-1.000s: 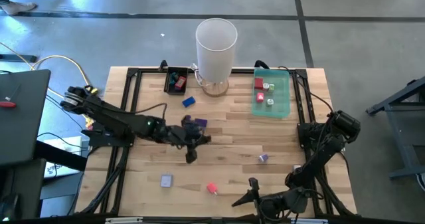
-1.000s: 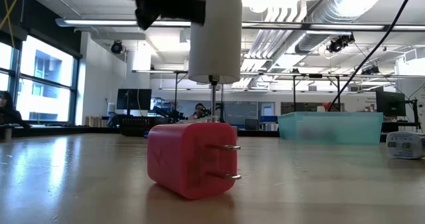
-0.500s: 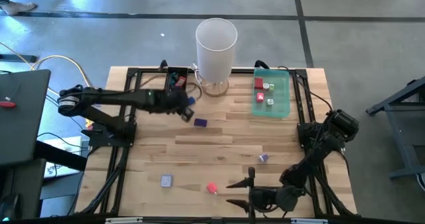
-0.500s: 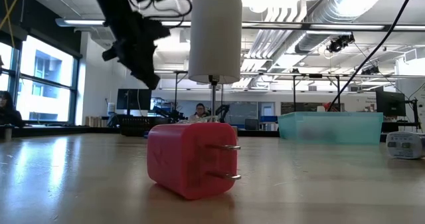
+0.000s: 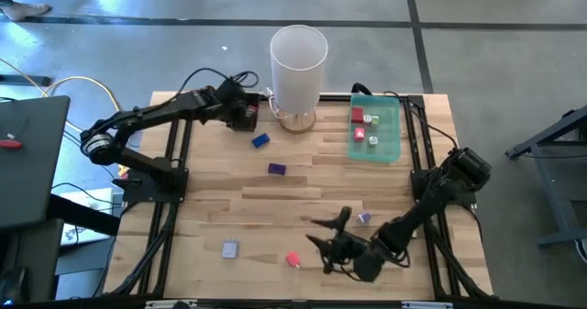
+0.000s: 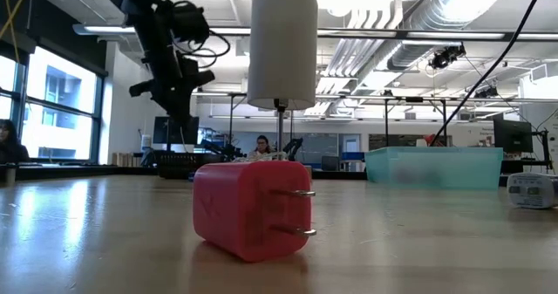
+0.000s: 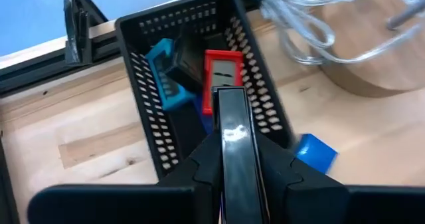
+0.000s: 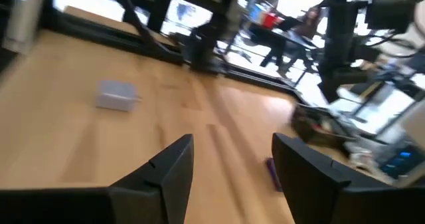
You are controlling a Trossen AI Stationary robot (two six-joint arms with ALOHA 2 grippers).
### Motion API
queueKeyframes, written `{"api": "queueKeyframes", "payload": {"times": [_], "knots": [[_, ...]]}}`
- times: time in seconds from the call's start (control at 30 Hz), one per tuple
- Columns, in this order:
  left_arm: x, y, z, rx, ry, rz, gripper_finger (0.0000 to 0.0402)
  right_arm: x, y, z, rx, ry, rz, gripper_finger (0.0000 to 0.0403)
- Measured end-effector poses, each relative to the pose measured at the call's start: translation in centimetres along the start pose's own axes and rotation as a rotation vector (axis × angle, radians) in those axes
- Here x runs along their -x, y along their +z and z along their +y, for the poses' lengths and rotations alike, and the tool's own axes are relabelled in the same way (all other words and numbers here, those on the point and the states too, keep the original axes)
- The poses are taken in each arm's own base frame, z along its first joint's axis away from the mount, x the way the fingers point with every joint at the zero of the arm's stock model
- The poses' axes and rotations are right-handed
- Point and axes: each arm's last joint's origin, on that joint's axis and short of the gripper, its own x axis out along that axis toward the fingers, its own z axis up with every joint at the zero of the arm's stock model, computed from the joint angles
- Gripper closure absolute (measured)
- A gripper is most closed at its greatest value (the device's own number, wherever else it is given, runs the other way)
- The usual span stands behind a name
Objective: Pick & Place Office items
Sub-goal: Put the black digital clock into the black bin
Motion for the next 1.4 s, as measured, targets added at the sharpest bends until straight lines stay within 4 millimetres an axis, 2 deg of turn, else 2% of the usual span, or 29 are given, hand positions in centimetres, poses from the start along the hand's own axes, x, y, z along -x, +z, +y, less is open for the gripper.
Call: {"api": "queueKeyframes", "payload": {"times": [0.1,0.27,0.47,0.83,1.4], "knots": [[-1.1,0.5,0.6,0.000,0.004,0.014,0.0351,-1.4,-0.3,-0.8,0.034,-0.008,0.032,0.0211],[-3.1,0.9,0.3,-0.016,-0.042,0.030,0.0351,-3.4,-0.7,-1.9,0.025,0.053,0.075,0.0211],[-4.7,1.2,0.5,0.012,-0.034,0.029,0.0351,-4.6,-1.0,-2.5,-0.016,0.130,0.107,0.0211],[-7.3,1.2,0.0,0.036,-0.027,0.027,0.0351,-4.2,-1.1,-2.2,-0.018,0.153,0.112,0.0211],[-7.4,1.4,0.3,0.027,0.026,-0.001,0.0351,-4.0,-1.2,-2.1,-0.008,0.160,0.116,0.0211]]}}
